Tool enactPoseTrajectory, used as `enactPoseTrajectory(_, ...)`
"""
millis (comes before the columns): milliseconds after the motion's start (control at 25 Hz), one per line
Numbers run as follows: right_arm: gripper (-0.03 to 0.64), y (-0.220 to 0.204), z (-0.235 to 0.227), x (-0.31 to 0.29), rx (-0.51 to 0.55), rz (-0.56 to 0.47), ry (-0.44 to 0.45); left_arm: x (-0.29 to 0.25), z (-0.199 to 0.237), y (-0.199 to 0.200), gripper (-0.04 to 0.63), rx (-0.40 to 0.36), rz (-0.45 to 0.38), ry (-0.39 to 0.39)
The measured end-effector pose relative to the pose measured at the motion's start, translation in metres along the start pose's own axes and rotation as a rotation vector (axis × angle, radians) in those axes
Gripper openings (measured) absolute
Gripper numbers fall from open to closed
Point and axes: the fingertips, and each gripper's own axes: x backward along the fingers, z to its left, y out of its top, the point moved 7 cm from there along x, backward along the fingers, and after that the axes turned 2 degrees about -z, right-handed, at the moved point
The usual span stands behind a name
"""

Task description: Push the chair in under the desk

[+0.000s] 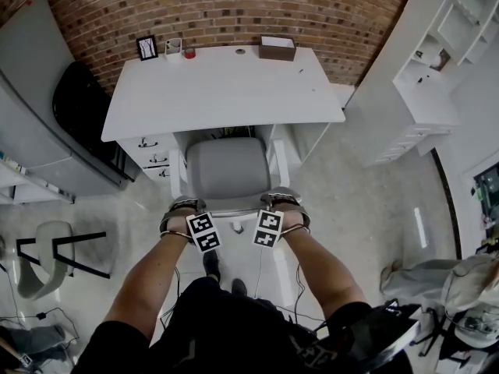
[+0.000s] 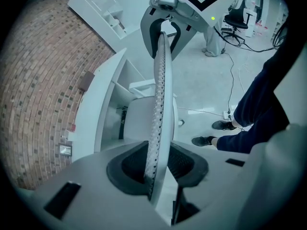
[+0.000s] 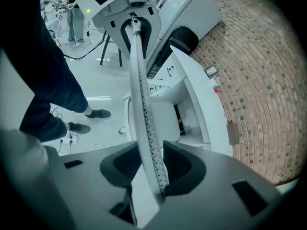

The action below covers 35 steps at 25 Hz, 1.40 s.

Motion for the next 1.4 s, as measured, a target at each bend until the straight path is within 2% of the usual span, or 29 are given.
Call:
enactPoseTrajectory(560,0.135,0.002,-0.018,-0.014,0.002,0.026,-0.003,-0.010,0.020,0.000,0.106,-0.008,-0.003,-0.008)
enactPoseTrajectory(840,0.146,-0.002,-0.018,-0.018,-0.005,0.028,-0.035,-0.008,0.018,0.002,0.113,-0.021,-0.057,0.042)
enactPoseTrajectory(1040,0.193,0.001,-0.018,-0.005,-0.122,-0.044,-0.031,0.007,0.020,-0.001,0.151,0.075,-0.161,0.027)
enactPoseTrajectory(1160,0.195,0.002,-0.019,0.012,-0.207,-0.104,-0.032,0.026,0.017,-0.001,0.152,0.147,-0.241,0.064)
enactPoseTrajectory(1280,0.193,0.005,-0.019,0.036,-0.299,-0.191,-0.058,0.055,0.011,0.001,0.135,0.265,-0.367,0.108)
enactPoseTrajectory(1400,0.162,0.007,-0.019,0.062,-0.398,-0.286,-0.087,0.086,0.004,0.003,0.098,0.406,-0.497,0.151)
